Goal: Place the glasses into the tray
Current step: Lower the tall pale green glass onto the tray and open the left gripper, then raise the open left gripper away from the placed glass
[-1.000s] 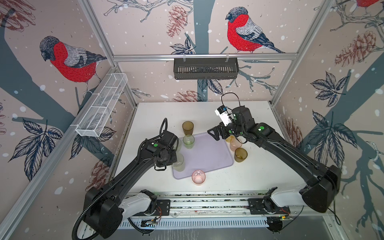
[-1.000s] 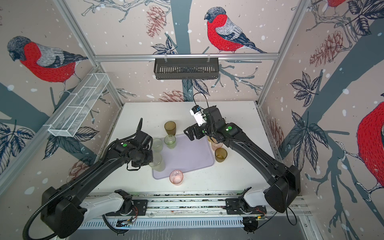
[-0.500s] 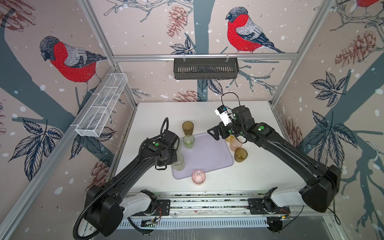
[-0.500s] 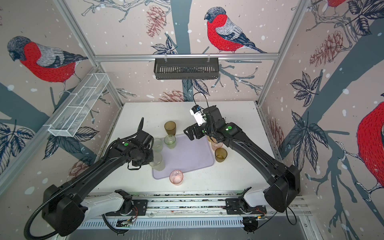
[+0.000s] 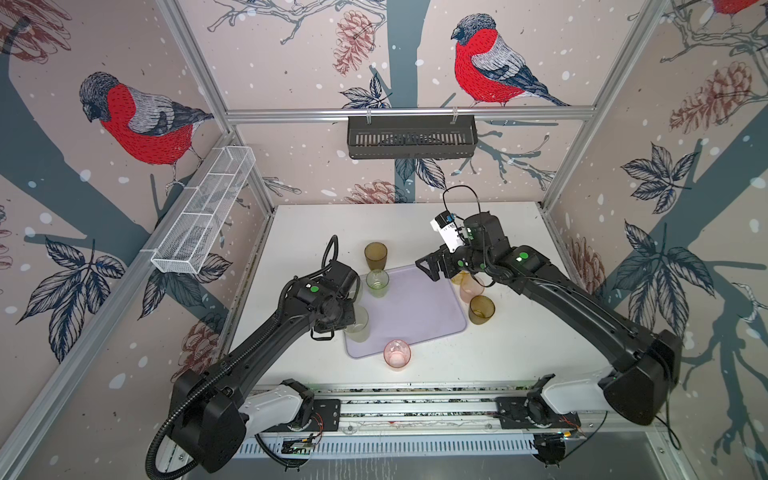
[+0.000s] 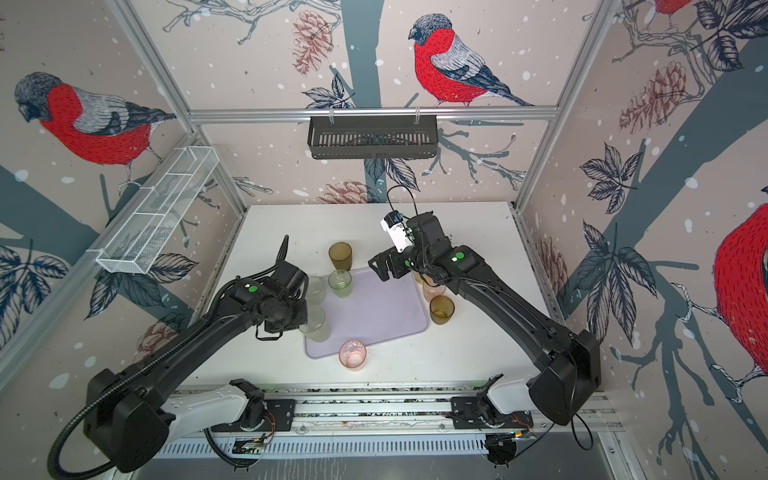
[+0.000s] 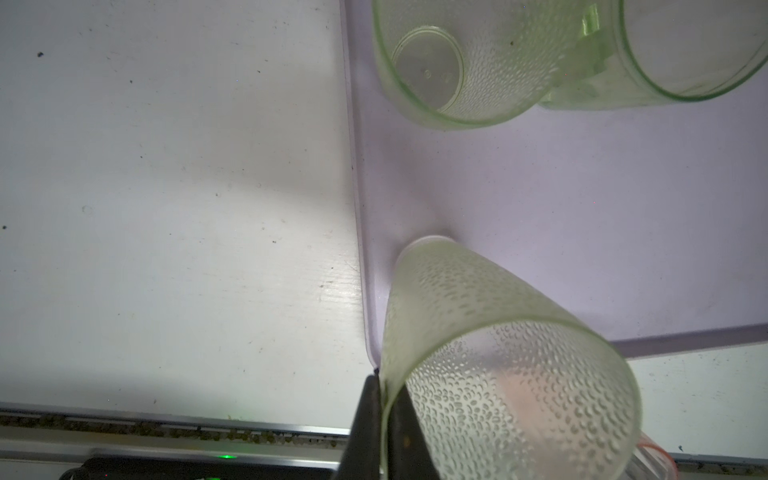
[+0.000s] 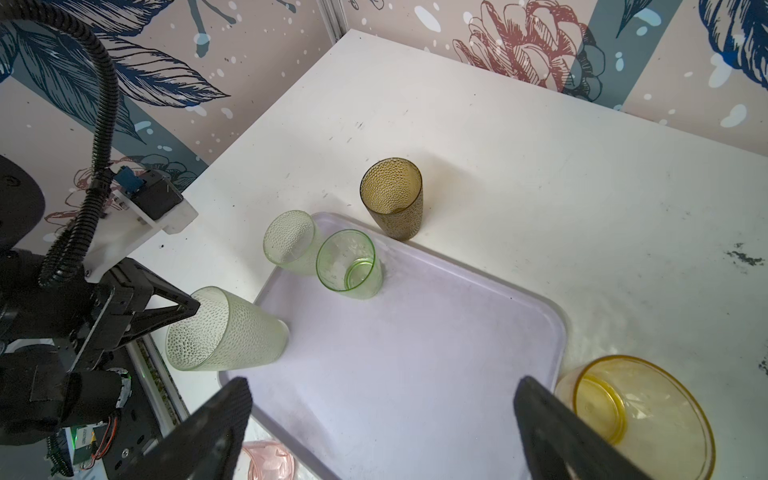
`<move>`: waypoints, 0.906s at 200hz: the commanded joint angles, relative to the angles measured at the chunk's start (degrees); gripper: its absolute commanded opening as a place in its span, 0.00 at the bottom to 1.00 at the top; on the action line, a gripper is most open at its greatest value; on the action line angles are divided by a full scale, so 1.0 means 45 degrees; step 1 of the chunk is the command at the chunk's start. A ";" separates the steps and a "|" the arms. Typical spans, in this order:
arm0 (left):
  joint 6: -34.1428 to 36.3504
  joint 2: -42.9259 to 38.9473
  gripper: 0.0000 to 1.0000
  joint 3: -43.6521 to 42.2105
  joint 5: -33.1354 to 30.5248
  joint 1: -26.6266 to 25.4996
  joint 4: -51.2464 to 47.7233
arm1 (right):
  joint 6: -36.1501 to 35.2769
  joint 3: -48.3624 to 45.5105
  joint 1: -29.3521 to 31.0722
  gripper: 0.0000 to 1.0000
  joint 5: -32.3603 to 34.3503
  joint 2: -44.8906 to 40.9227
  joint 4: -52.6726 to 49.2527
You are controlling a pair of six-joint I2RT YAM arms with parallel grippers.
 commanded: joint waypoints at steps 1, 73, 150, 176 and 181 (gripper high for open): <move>-0.0050 0.0038 0.09 0.0065 -0.0158 -0.0031 -0.0079 | -0.0041 -0.0007 -0.0002 1.00 -0.0054 -0.0091 0.0301; -0.0157 -0.0108 0.26 0.0226 -0.0216 -0.0043 -0.0195 | -0.0005 0.0130 -0.0022 1.00 -0.0130 0.0011 0.0355; -0.0480 -0.0565 0.43 0.0558 -0.0228 -0.0041 -0.0408 | 0.0052 0.0071 -0.0022 1.00 -0.0191 -0.0065 0.0306; -0.0551 -0.0737 0.53 0.0761 -0.0275 -0.0041 -0.0556 | 0.0071 0.0071 -0.0005 1.00 -0.0248 -0.0065 0.0289; -0.0544 -0.0776 0.54 0.0769 -0.0289 -0.0038 -0.0580 | 0.0076 0.0063 -0.0012 1.00 -0.0264 -0.0070 0.0293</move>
